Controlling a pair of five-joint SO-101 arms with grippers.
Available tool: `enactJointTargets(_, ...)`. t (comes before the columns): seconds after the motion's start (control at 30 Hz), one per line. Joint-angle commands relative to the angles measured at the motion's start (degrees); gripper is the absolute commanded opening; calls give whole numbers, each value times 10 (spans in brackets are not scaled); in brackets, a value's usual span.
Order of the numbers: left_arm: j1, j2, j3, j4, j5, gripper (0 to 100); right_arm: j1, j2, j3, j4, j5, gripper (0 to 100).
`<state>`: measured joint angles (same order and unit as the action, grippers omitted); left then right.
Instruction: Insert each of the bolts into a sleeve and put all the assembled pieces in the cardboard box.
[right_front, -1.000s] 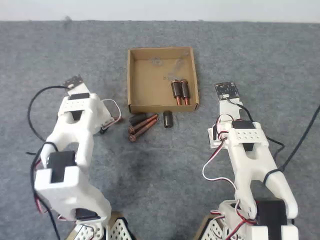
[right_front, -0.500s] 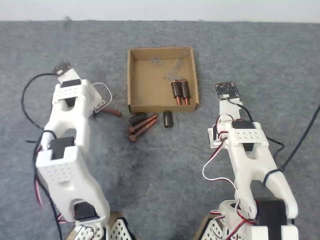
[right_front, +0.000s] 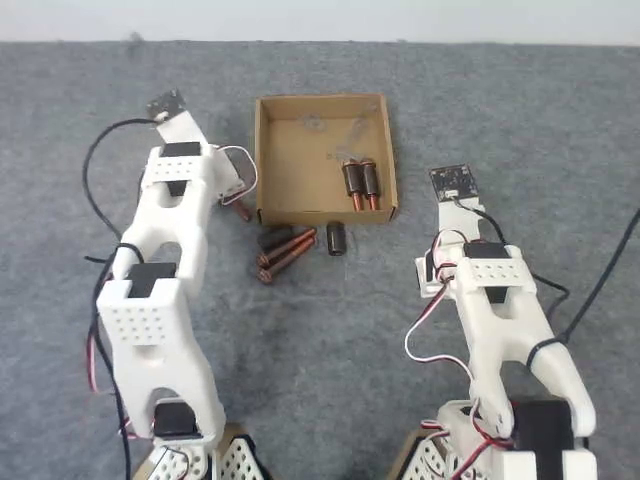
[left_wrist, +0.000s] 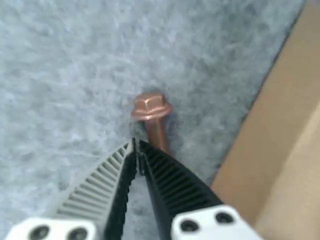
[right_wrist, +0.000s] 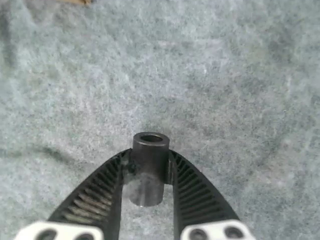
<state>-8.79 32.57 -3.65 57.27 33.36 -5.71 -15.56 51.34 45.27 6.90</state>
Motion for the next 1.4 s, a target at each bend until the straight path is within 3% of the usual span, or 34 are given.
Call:
enactJointTargets(0.0,-1,-61,-28,7,20,13,2,-6,-3,-13,13,6)
enactJointTargets(0.17,0,-62,-29,8,84,16,2,-6,-3,-13,13,6)
enactJointTargets(0.4,0,-61,-29,8,85,160,2,-6,-3,-13,13,6)
enactJointTargets(0.9,0,-38,-41,-40,85,145,1,29,-20,-9,13,6)
enactJointTargets(1.37,0,108,-201,52,84,126,1,27,-20,-9,13,6)
